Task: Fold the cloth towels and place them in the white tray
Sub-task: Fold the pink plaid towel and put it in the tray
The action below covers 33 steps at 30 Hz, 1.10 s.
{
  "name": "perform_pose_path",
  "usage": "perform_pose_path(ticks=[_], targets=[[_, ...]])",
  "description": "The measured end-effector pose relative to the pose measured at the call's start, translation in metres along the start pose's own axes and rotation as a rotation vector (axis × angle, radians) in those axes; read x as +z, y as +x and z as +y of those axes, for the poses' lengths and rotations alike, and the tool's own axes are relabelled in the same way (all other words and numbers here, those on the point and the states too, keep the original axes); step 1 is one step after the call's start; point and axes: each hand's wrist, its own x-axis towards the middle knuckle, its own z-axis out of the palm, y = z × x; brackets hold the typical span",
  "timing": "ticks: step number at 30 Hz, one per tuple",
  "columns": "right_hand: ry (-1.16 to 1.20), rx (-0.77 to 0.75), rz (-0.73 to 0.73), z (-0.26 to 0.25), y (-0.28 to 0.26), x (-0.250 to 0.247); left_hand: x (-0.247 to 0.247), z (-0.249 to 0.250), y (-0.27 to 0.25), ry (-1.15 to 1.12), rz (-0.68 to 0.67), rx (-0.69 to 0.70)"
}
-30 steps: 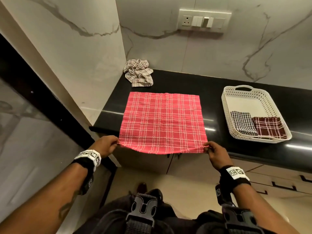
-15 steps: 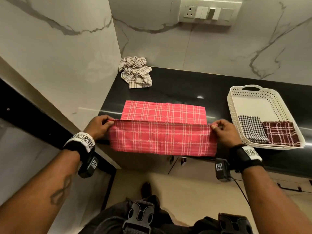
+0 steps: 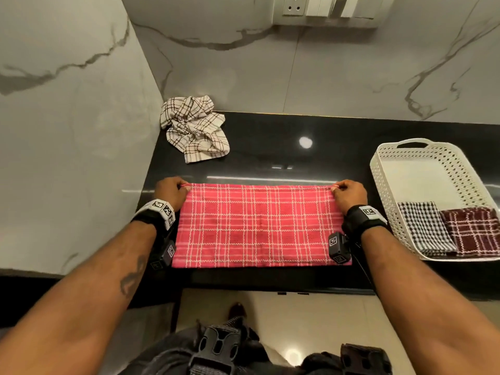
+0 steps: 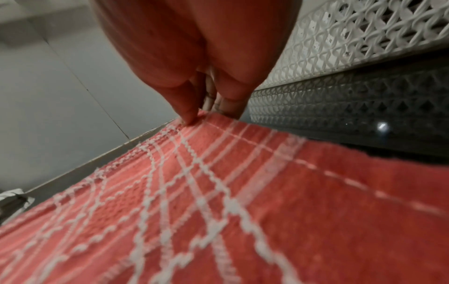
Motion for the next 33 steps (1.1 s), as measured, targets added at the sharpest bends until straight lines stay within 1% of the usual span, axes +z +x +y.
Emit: perform_pose_path(ticks=[5, 10, 13, 15, 17, 18, 20, 21, 22, 24, 25, 26, 28, 30, 33], targets=[[-0.034, 0.04, 0.005, -0.002, 0.004, 0.009, 0.005, -0.008, 0.005, -0.026, 0.022, 0.008], [-0.035, 0.079, 0.007, -0.006, 0.003, 0.009, 0.002, -0.01, 0.006, -0.029, -0.029, 0.017], [-0.144, 0.058, -0.02, -0.01, 0.003, 0.008, 0.0, -0.009, 0.008, -0.009, -0.055, 0.012], [-0.315, 0.035, -0.028, -0.021, 0.0, 0.007, -0.002, -0.006, 0.007, 0.007, -0.042, 0.003], [-0.501, -0.028, -0.021, -0.037, -0.009, 0.005, -0.002, 0.003, 0.004, 0.087, 0.007, 0.055], [-0.539, -0.076, -0.017, -0.049, -0.018, 0.007, -0.002, 0.011, -0.001, 0.163, 0.038, 0.106], [-0.476, -0.198, -0.072, -0.072, -0.042, 0.019, 0.005, 0.031, -0.015, 0.319, 0.075, 0.268], [-0.417, -0.272, -0.13, -0.082, -0.056, 0.031, 0.011, 0.044, -0.023, 0.364, 0.047, 0.373], [-0.381, -0.354, -0.209, -0.091, -0.071, 0.045, 0.02, 0.054, -0.03, 0.392, -0.026, 0.483], [-0.441, -0.488, -0.426, -0.103, -0.095, 0.076, 0.041, 0.069, -0.043, 0.478, -0.218, 0.651], [-0.503, -0.508, -0.53, -0.106, -0.101, 0.09, 0.052, 0.073, -0.047, 0.542, -0.302, 0.688], [-0.565, -0.503, -0.601, -0.106, -0.105, 0.101, 0.06, 0.074, -0.05, 0.605, -0.367, 0.695], [-0.651, -0.477, -0.638, -0.099, -0.103, 0.108, 0.068, 0.066, -0.053, 0.701, -0.428, 0.655], [-0.705, -0.423, -0.617, -0.081, -0.092, 0.099, 0.062, 0.05, -0.052, 0.701, -0.435, 0.584], [-0.7, -0.255, -0.562, -0.043, -0.071, 0.065, 0.044, 0.016, -0.047, 0.653, -0.409, 0.475]])
